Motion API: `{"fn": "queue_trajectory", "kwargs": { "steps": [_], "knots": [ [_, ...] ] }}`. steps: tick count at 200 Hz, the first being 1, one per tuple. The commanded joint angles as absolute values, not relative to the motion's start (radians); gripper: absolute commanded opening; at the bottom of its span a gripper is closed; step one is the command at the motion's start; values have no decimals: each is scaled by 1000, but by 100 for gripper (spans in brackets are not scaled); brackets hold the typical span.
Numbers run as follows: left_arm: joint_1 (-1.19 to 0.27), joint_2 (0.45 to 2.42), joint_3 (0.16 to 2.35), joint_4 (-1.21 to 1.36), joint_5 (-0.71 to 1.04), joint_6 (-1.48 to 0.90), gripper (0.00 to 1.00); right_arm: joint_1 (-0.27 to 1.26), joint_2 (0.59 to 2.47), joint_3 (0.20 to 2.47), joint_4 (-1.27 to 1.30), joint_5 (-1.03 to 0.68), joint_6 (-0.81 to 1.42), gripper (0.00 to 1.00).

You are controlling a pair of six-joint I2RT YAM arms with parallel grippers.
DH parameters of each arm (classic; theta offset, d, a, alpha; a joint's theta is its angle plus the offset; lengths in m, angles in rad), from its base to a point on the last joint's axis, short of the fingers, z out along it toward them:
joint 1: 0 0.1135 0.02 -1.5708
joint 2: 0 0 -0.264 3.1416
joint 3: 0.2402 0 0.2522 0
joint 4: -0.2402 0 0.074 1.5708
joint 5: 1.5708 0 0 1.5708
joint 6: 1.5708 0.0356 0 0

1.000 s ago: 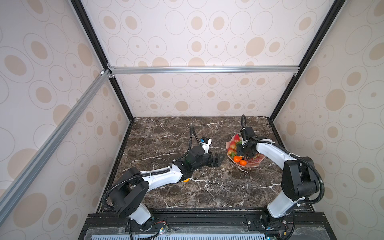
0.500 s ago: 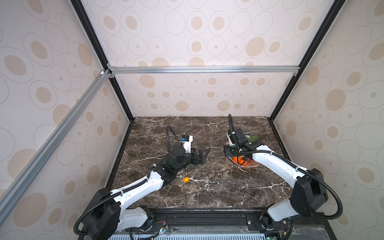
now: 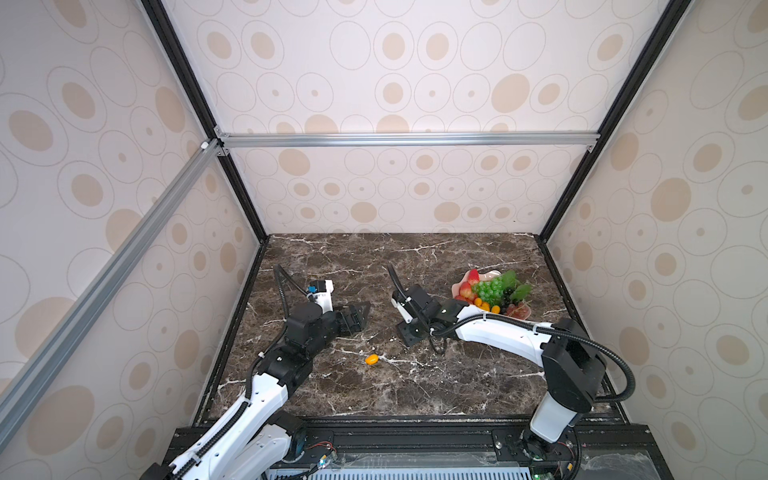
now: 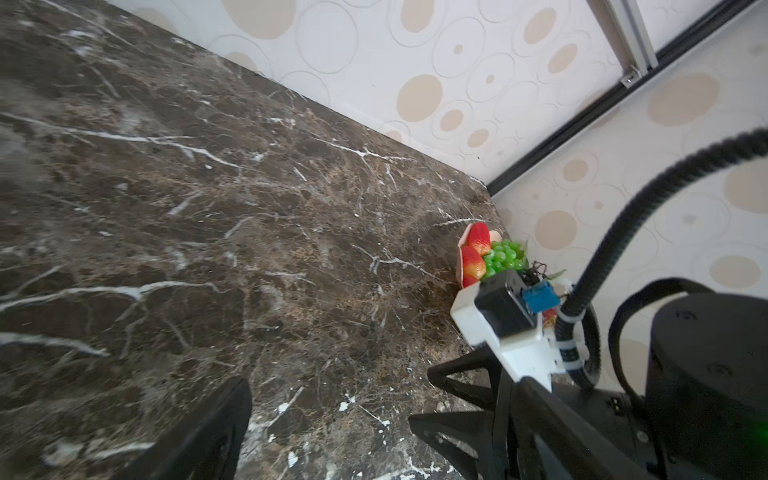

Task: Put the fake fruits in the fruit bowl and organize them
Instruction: 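Move the right gripper back over the last yellow fruit, then lower the right gripper and close on the last yellow fruit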

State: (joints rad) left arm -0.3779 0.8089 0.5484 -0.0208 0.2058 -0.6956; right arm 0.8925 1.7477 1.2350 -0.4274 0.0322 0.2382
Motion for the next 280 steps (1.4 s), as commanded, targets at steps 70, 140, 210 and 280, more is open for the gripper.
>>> {"fn": "queue_trajectory", "kwargs": {
  "steps": [70,140,210,280],
  "knots": [
    [-162,691,502,-149,375,-719,99,1008,1893,1337,-311,-106,128,53],
    [-5,646,485,-190,465,-704,99,1051,1999,1424,-315,-205,-2,53],
    [42,634,474,-196,521,-695,99,1061,2055,1471,-403,-160,-91,53],
    [55,644,473,-190,531,-692,99,1060,2083,1495,-488,-102,-152,52]
  ]
}}
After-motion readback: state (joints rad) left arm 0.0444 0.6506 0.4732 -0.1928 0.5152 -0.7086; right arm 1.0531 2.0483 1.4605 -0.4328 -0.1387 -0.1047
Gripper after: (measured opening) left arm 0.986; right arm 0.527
